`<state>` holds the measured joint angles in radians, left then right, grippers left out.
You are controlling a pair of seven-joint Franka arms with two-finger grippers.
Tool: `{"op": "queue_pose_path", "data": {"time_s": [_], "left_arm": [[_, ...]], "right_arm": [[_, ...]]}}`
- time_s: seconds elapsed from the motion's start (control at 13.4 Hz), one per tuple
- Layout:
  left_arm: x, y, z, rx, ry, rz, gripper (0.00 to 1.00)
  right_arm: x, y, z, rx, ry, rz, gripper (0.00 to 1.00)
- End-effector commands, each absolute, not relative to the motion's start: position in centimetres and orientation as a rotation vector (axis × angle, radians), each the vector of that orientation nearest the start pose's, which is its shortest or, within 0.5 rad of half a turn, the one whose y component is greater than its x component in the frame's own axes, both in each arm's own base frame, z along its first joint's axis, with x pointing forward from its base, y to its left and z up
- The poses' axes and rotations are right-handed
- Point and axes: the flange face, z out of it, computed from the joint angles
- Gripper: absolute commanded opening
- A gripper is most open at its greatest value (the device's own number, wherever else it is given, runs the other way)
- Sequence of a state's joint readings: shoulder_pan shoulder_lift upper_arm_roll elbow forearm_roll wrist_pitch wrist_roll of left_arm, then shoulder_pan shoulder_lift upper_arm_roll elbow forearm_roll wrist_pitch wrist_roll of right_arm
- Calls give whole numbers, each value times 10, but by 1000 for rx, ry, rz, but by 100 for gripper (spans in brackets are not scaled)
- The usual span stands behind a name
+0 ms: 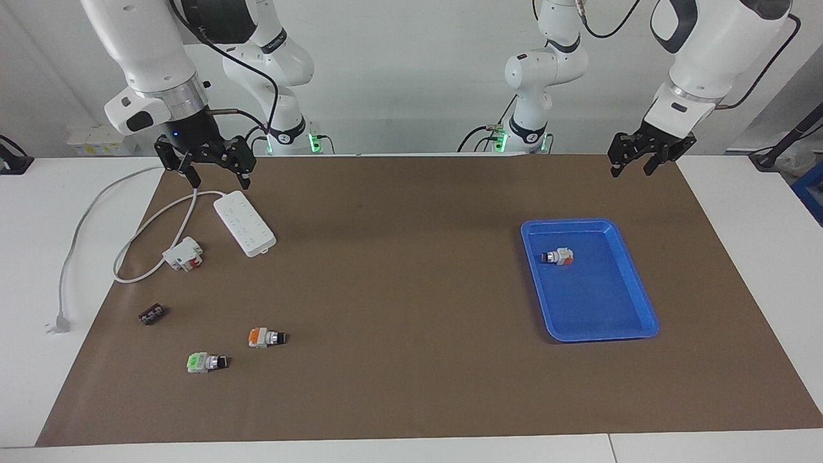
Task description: Turn and place switch with both arms
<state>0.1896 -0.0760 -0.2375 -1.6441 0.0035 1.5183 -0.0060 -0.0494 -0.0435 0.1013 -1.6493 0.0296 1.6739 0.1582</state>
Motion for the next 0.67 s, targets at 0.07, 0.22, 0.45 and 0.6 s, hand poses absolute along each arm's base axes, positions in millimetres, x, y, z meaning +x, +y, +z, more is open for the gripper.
{"op": "queue_pose_path", "data": {"time_s": [0.07, 0.22, 0.45, 0.6], "left_arm": [[528, -35, 640, -3127, 69, 76, 91], [531, -37, 644, -3129, 79, 14, 100], [532, -49, 644, -3147, 78, -21, 100], [530, -65, 643, -3149, 68, -18, 100]], "right_arm": [[537, 28, 625, -3126, 209, -49, 100], [537, 20, 625, -3125, 228, -40, 100], [534, 20, 626, -3127, 231, -2, 100], [532, 28, 624, -3134, 205, 17, 100]]}}
